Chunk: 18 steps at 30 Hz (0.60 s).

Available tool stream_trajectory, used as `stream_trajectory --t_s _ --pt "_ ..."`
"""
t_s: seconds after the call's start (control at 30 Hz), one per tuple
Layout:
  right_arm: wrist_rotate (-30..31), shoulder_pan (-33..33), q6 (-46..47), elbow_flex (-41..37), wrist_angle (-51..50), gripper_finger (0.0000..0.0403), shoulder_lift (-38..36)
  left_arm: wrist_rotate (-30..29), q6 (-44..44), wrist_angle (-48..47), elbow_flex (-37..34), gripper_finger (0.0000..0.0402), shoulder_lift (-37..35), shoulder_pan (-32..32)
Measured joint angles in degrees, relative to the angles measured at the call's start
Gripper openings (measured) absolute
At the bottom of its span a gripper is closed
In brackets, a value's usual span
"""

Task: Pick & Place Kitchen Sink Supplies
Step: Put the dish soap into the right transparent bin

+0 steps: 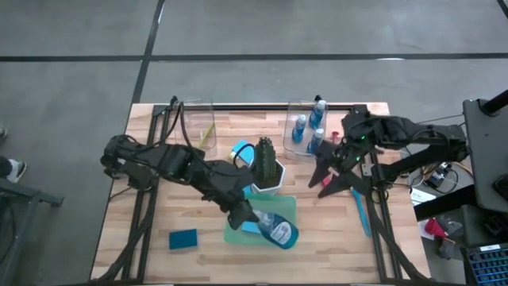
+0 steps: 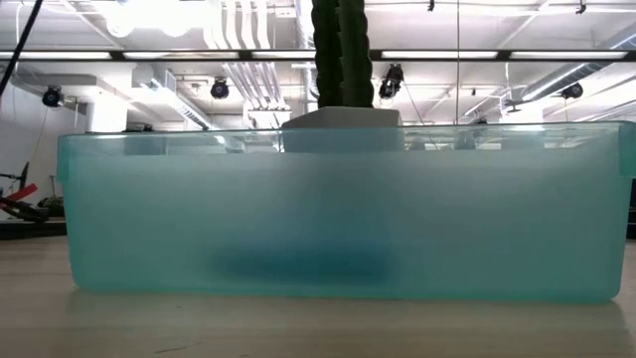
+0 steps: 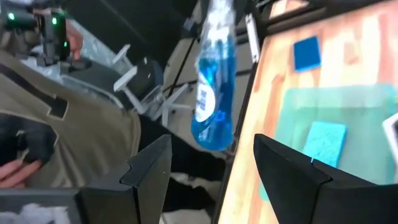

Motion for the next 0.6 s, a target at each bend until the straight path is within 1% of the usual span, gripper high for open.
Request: stream_trajectory --t_s 0.2,0.3,0.47,0.6 --pt "-0.07 2.06 -0.02 0.0 0.35 0.0224 2.68 -0.15 1.19 -0.05 0.0 0.0118 0.0 0.16" --pt "0.02 2.59 -0.32 0.0 1.89 0.0224 3.87 -0.09 2.34 -0.03 0.0 0.0117 0.0 0.21" --pt "2.07 3.69 1.27 0.0 6.77 0.0224 6.19 -0.02 2.9 -0.02 0.0 0.0118 0.0 0.25" --pt "2.12 5.03 1.65 0.0 9.22 0.0224 8.74 0.03 3.65 -0.04 0.0 0.0116 0.0 0.32"
